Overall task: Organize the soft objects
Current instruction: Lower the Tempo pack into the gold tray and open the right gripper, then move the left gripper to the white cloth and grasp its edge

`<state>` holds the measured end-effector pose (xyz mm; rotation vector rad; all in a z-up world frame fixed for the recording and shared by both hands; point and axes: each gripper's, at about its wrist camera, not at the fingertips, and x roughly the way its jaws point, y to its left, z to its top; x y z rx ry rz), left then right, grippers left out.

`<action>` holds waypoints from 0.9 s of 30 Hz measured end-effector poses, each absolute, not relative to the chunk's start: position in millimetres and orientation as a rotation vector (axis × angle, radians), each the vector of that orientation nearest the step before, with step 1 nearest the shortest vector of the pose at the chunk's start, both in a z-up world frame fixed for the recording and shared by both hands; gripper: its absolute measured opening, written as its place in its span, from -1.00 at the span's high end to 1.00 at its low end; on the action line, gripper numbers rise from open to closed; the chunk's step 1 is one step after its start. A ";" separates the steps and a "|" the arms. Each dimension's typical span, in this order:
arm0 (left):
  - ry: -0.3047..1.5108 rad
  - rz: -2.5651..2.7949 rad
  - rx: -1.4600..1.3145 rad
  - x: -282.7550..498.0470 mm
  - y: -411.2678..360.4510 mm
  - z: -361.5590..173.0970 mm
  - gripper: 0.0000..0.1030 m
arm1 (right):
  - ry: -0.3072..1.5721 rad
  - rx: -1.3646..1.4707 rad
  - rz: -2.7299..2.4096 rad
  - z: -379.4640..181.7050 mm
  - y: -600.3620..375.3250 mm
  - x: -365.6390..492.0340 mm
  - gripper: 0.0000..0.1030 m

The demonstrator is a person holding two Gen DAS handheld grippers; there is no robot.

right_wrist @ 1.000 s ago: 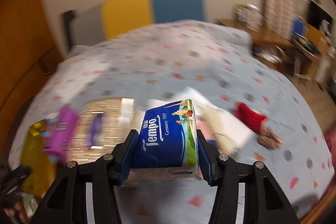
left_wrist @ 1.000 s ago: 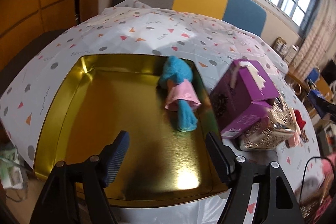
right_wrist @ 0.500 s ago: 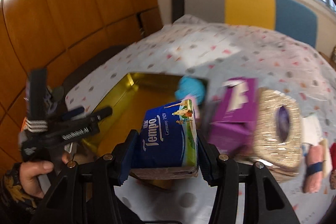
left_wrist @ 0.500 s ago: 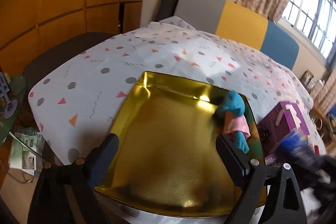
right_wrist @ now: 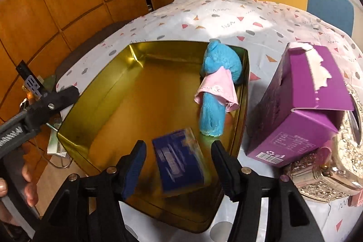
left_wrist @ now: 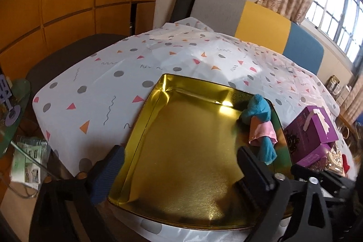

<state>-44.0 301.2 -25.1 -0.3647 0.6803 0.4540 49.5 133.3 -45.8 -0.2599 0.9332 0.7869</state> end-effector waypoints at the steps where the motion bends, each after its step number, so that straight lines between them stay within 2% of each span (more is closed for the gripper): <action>1: 0.669 0.446 -0.346 -43.8 297.4 -23.7 -0.99 | 0.922 -0.255 0.792 -41.8 130.2 47.3 -0.17; 14: 0.636 0.325 -0.231 -34.2 259.7 -4.5 -1.00 | 0.741 -0.253 0.751 2.7 68.0 19.3 -0.17; 21: 0.628 0.265 -0.219 -28.4 242.1 6.3 -0.99 | 0.672 -0.147 0.636 31.0 -8.4 28.2 -0.17; 27: 0.633 0.136 -0.173 -15.5 212.3 21.8 -0.99 | 0.684 -0.075 0.456 33.0 -86.2 51.8 -0.17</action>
